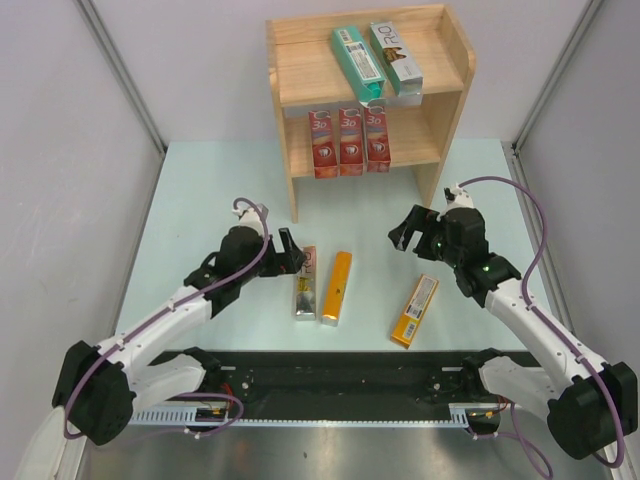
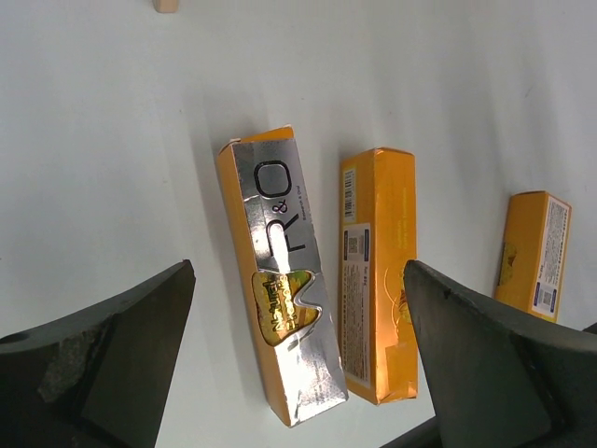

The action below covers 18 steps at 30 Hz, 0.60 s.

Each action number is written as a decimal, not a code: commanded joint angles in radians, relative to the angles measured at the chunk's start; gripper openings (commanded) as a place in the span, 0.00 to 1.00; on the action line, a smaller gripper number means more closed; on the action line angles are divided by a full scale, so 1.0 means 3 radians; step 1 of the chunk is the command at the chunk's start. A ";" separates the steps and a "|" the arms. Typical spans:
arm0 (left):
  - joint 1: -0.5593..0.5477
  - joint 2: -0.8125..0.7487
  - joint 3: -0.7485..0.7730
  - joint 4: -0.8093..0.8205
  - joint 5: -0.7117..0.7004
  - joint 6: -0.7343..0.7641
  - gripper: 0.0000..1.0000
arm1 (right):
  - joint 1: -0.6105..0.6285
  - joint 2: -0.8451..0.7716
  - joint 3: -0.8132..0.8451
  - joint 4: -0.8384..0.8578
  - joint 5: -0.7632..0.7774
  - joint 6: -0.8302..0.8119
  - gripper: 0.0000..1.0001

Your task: Place and organize the toothpastes onto the shelf

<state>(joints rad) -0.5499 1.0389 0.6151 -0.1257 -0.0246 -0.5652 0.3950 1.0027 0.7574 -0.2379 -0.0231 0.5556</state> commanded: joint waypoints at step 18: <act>-0.0330 0.0964 0.0726 -0.0414 -0.0368 0.0094 1.00 | 0.0023 0.0083 0.0017 0.0097 -0.0035 -0.0062 1.00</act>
<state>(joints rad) -0.6220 1.2640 0.7692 -0.2195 -0.1066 -0.5495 0.3954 1.0210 0.7574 -0.2344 -0.0284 0.5518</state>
